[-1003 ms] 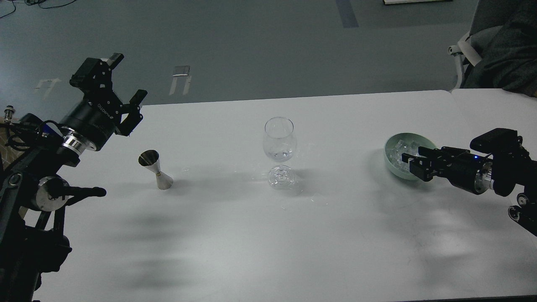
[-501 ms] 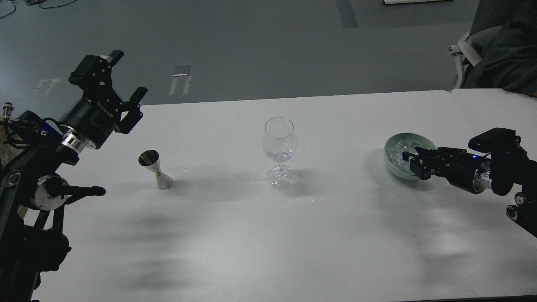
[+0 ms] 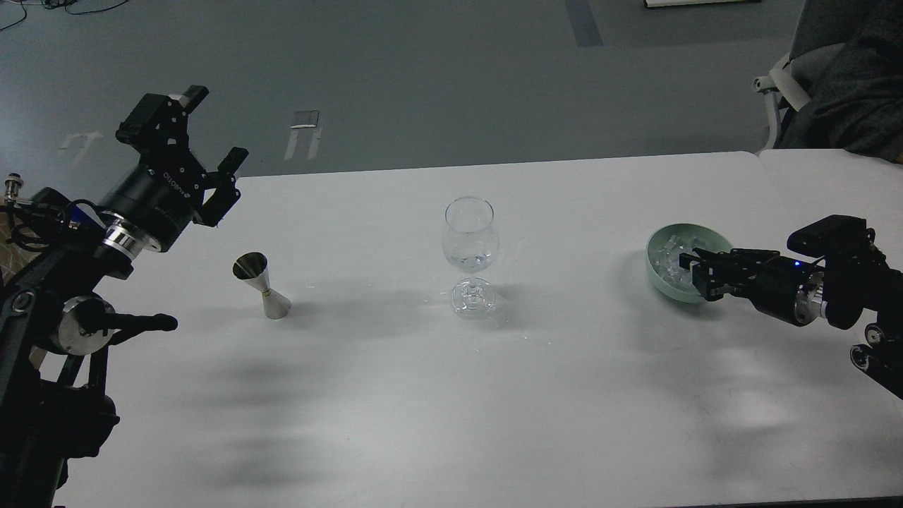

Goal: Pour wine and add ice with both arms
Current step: 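Lift the ice with the right hand and move it over the glass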

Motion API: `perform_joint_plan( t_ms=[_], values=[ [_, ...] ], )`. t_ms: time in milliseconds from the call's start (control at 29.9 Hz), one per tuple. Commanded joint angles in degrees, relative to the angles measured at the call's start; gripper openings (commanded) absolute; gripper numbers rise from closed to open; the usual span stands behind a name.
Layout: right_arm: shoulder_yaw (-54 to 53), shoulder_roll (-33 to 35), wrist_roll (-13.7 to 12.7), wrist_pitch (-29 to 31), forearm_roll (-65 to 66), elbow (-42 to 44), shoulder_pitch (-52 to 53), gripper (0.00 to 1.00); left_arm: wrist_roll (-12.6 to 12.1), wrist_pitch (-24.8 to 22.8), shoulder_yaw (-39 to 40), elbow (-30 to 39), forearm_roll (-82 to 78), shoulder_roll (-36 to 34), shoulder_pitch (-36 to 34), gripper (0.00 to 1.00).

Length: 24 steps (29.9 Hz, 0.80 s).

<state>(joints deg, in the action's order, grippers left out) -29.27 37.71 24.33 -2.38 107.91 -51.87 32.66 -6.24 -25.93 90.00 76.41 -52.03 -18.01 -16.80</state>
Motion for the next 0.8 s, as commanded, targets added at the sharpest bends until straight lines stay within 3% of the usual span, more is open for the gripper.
perform_joint_plan(
  t_ms=[0, 368, 535, 769],
  values=[
    [-0.6, 1.0, 0.0, -0.9, -0.5, -2.4, 0.4, 0.0, 0.0, 0.0, 0.0, 0.4, 0.0, 0.0, 0.0, 0.98],
    [-1.7, 20.6, 0.2, 3.2, -2.2, -20.2, 18.3, 0.0, 0.0, 0.1, 0.0, 1.3, 0.0, 0.3, 0.0, 0.98],
    [-1.1, 21.8, 0.2, 9.0, -3.7, -25.2, 29.0, 0.0, 0.0, 0.1, -0.1, 1.3, 0.0, 0.3, -0.2, 0.98],
    [9.0, 14.9, 0.5, 12.7, -4.2, -27.1, 44.1, 0.0, 0.0, 0.1, -0.1, 1.3, 0.0, 0.2, -0.6, 0.98]
  ],
)
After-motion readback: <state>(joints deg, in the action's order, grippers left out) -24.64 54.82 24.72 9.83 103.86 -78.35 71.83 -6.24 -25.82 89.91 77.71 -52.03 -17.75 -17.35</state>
